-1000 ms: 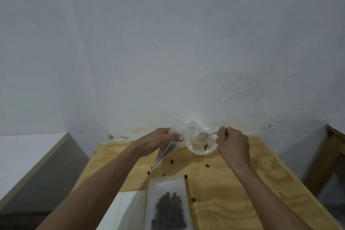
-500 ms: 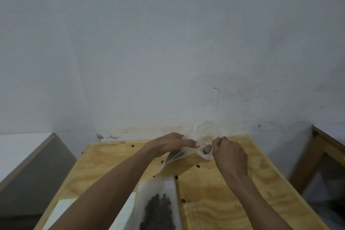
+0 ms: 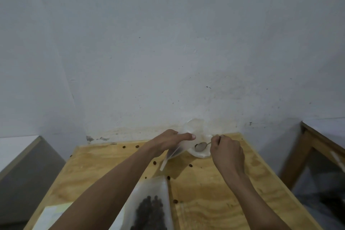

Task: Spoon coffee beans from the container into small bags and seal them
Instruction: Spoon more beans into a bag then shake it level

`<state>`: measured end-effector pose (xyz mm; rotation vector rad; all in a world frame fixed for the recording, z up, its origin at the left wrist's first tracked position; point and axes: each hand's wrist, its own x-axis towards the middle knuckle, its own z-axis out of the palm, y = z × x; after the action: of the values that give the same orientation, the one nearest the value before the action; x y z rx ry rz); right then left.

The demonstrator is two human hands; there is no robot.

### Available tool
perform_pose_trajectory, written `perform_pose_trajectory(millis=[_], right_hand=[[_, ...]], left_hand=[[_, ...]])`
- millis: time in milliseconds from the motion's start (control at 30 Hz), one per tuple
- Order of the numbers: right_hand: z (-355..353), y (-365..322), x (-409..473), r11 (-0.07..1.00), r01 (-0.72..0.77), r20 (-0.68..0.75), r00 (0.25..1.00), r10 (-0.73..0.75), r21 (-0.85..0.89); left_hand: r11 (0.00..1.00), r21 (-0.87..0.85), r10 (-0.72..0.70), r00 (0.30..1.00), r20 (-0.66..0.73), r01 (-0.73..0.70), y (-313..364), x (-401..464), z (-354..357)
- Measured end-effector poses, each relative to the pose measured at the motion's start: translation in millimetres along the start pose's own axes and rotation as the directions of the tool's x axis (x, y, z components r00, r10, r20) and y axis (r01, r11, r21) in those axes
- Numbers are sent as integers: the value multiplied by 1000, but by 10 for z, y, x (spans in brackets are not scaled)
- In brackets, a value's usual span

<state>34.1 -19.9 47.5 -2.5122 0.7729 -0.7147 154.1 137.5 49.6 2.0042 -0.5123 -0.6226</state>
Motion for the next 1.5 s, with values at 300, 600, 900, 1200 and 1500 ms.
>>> perform_pose_trajectory(millis=[300, 600, 900, 1200, 1500], right_hand=[[49, -41, 47, 986, -154, 26, 988, 152, 57], [264, 133, -98, 678, -533, 198, 837, 510, 507], [234, 211, -59, 449, -579, 359, 798, 484, 681], [-3, 216, 27, 561, -499, 263, 854, 449, 661], [-147, 78, 72, 588, -418, 212, 897, 388, 692]], left_hand=[[999, -14, 29, 1000, 0, -29, 57, -121, -1], [995, -10, 101, 995, 25, -101, 154, -110, 1], [999, -28, 36, 999, 26, -35, -42, -132, -243], [999, 34, 12, 1000, -13, -12, -151, -194, -289], [994, 105, -42, 999, -21, 44, -157, -240, -316]])
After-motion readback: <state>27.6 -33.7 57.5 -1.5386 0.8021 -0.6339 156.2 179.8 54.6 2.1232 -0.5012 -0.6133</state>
